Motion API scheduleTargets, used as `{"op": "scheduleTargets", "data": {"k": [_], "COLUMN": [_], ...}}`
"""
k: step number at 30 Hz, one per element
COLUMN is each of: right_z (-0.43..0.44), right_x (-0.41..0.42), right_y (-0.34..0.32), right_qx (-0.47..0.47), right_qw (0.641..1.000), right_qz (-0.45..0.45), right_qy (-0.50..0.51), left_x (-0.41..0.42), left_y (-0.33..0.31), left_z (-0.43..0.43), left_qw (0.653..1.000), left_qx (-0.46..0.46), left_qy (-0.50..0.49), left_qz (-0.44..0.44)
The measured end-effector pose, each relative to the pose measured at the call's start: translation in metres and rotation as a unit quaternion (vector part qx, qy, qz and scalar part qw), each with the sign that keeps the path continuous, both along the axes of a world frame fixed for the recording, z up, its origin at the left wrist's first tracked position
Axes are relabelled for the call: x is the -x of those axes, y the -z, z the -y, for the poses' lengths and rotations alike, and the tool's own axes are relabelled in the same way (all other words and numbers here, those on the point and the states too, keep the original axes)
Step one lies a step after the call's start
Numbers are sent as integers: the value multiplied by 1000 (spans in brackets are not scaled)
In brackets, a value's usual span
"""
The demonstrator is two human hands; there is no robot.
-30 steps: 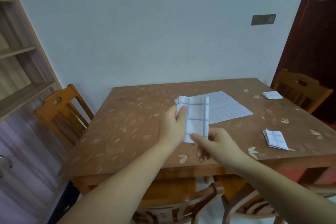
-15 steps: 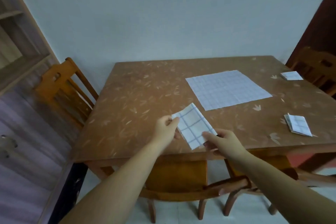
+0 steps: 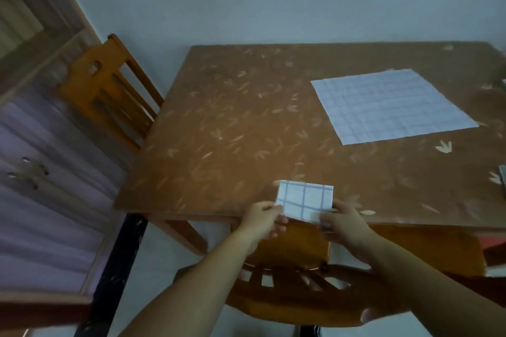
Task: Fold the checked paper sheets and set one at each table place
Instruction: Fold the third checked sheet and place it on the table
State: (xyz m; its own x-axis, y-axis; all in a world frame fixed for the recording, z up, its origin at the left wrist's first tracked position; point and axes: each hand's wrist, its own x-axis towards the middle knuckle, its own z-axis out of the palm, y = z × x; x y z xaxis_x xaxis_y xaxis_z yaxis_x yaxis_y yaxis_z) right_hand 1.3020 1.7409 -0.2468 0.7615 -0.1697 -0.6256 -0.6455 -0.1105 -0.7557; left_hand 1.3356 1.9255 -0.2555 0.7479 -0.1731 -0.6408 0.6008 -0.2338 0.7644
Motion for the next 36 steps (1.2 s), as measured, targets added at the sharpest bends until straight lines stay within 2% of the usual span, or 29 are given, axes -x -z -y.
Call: {"op": "scheduleTargets", "data": {"k": [4,10,14,23,30,36], "right_z": [-1,7,13,19,24,33], "right_x": [-22,-49,-62,-68,-69,-66], "right_y": [22,45,58,73,78,83], "right_qx": [73,127,101,100,119,59], "right_qw": [997,990,994,994,989,997], "right_qz": [-10,37,36,40,50,39], "right_qy": [-32,-50,-22,-34,-69,-26], "left_x": [-11,-29,-35,-37,-33,-27], "left_y": [20,40,50,59,60,56], "left_z": [2,12,17,21,22,24], "left_qw": [998,995,990,978,975,968], "left_qx": [-53,-92,-96,-108,-119,-123], "left_qy": [12,-24,-97,-178,-190,-220], "left_qz": [-26,42,39,5,8,1]}}
